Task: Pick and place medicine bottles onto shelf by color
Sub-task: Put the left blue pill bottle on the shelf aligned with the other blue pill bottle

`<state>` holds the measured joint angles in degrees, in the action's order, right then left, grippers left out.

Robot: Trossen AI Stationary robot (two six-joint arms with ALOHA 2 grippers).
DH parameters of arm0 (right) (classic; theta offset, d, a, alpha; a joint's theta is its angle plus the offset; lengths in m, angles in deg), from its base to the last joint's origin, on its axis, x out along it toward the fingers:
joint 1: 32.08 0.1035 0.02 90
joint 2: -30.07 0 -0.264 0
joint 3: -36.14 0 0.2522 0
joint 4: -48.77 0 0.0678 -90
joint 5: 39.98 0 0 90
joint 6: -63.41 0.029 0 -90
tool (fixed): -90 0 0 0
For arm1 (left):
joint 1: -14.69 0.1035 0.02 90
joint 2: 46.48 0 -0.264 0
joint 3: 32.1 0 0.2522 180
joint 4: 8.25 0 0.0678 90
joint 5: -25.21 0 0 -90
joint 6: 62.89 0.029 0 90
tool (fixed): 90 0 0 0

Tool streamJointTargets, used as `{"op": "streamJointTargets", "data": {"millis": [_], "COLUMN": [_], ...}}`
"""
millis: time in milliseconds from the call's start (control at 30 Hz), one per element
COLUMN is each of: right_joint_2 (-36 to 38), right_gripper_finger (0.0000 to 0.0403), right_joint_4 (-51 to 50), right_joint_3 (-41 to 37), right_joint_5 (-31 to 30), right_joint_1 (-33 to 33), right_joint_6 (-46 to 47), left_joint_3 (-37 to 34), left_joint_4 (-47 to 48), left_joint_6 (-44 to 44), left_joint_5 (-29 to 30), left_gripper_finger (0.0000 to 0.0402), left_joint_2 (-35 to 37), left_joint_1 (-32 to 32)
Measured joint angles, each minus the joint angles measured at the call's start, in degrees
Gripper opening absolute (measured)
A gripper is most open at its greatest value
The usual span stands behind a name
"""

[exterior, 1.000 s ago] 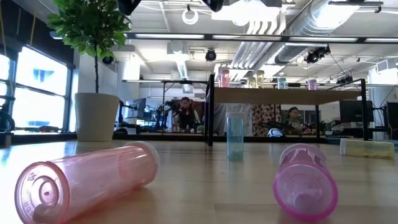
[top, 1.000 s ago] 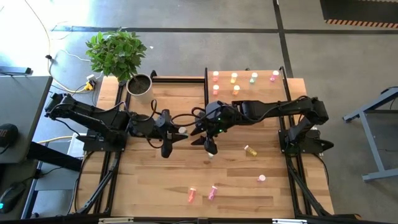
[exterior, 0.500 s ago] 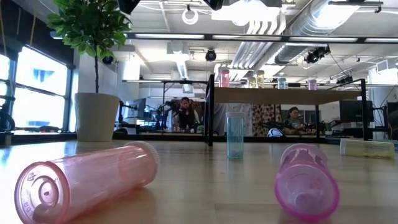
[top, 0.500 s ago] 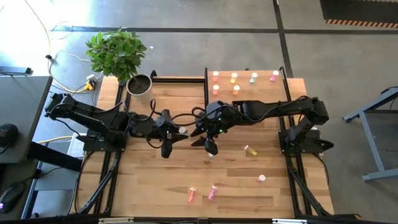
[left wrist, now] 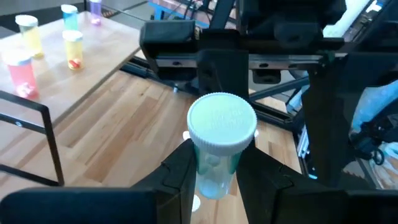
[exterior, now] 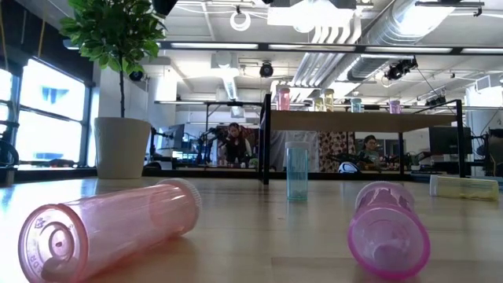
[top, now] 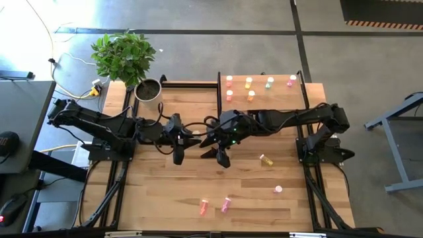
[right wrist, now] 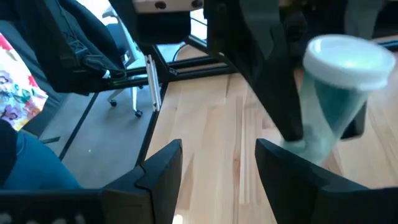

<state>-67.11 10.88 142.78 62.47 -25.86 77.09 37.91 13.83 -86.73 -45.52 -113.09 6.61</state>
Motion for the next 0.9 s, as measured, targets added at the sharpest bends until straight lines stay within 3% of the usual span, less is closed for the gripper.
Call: {"op": "streamJointTargets", "data": {"millis": [467, 900], "right_joint_2": [3.78, 2.33], "right_gripper_finger": [0.0194, 0.0194], "right_joint_4": [-6.33, 3.67], "right_joint_3": [0.00, 0.02], "right_joint_5": [-3.92, -6.38], "right_joint_1": [-0.24, -1.08], "right_joint_6": [0.46, -8.58], "left_joint_3": [0.00, -0.02], "left_joint_4": [5.33, 8.21], "left_joint_6": [1.11, 1.99], "left_joint_5": [-1.11, -5.62], "left_gripper_finger": [0.0090, 0.0090], "left_joint_2": [-0.02, -2.54], "left_joint_1": [-0.07, -0.22]}}
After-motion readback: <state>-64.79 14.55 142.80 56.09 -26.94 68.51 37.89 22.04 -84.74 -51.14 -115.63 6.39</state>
